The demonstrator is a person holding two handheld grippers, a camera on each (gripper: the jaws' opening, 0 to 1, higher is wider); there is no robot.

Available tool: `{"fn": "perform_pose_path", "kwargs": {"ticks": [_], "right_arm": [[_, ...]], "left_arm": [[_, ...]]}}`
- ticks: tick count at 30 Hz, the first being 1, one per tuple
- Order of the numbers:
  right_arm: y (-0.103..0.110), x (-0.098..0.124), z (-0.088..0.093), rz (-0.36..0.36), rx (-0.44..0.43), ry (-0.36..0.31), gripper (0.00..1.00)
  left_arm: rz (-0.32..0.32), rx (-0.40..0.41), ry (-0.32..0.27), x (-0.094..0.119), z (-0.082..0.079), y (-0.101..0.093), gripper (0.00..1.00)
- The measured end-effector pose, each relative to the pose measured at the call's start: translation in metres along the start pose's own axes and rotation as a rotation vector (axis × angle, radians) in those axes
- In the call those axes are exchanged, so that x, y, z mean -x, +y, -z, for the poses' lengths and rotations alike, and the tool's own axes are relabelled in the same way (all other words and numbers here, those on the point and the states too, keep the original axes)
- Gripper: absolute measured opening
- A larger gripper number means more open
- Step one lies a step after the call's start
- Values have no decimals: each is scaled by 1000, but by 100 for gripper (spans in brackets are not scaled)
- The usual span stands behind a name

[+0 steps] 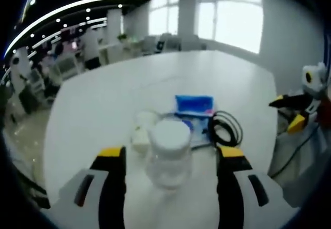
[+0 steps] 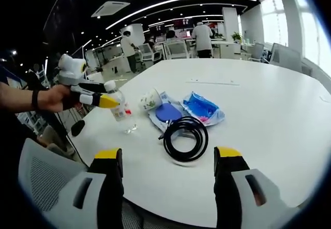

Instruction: Arrange the tabletop items into an orderly group along one side of the table until the central work area is clear of visible clutter.

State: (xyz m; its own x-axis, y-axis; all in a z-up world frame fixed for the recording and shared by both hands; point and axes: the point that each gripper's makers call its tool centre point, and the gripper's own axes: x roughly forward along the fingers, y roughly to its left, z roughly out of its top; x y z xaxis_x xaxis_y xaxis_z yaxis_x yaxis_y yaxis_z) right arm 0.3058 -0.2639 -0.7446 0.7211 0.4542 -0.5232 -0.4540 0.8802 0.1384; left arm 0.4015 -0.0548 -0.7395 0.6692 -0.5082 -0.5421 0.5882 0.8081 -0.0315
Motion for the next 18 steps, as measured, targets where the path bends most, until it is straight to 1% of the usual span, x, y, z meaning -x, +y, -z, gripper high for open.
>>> {"fn": "perform_pose_path", "kwargs": {"ticks": [5, 7, 11, 13, 18], "right_arm": [[1, -1, 0, -2, 4, 3, 72], [0, -1, 0, -3, 3, 3, 72], [0, -1, 1, -3, 0, 3, 72], [0, -1, 1, -4, 0, 5, 72], [2, -1, 2, -8, 6, 9, 72]], "left_arm": [[10, -8, -9, 1, -5, -5, 66], [12, -8, -10, 0, -4, -4, 65], [12, -5, -22, 1, -9, -6, 64], [10, -1, -29, 1, -11, -6, 61], [-1, 21, -51, 3, -16, -2, 57]]}}
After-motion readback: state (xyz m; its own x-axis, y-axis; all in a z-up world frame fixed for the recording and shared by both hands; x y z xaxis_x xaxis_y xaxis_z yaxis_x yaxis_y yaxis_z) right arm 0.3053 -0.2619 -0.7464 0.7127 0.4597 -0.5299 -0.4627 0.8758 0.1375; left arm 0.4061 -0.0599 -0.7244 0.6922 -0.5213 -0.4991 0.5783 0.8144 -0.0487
